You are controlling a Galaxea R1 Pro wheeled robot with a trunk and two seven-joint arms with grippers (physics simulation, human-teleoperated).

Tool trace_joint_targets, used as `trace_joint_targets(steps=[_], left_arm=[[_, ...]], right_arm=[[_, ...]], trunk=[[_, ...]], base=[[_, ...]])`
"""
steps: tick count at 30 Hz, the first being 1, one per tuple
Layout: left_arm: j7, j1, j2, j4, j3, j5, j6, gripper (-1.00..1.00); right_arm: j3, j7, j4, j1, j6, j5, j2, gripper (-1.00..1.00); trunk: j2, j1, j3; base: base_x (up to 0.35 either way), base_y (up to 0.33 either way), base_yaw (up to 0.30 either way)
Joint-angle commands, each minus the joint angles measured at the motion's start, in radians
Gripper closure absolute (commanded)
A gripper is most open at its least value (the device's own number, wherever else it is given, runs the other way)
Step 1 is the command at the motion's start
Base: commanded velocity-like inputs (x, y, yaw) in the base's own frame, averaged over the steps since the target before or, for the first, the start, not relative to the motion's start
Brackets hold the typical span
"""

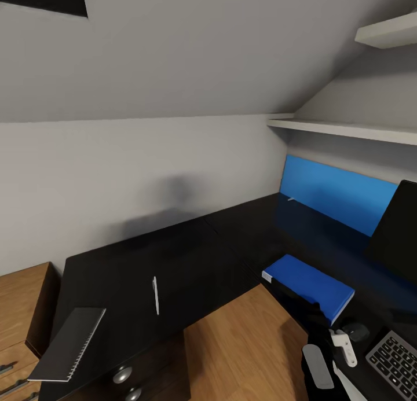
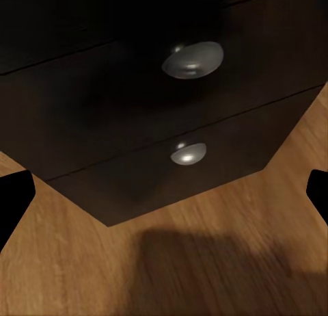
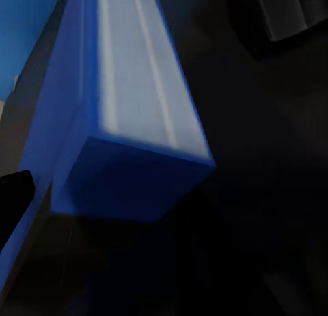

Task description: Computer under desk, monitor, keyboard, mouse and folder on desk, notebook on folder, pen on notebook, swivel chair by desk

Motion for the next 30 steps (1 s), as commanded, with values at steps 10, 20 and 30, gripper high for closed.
trace_joint_targets(steps=[10,20,30], left_arm=[[0.009,0.0,0.0,0.0,-0.001,-0.01,-0.004,-1.0],[0.01,-0.001,0.001,0.0,0.001,-0.01,-0.003,-1.0],[0.011,0.0,0.001,0.0,0.002,-0.01,-0.005,-1.0]], right_arm=[[-0.001,-0.001,-0.001,0.0,-0.002,-0.008,0.001,1.0],[-0.001,-0.003,-0.001,-0.001,-0.002,-0.008,0.0,1.0],[-0.001,-0.003,-0.001,-0.001,-0.002,-0.008,-0.001,1.0]], trunk=[[-0.001,0.0,-0.001],[-0.001,0.0,-0.001],[-0.029,0.015,-0.014]], base=[[0.0,-0.022,0.0],[0.0,-0.009,0.0],[0.0,0.0,0.0]])
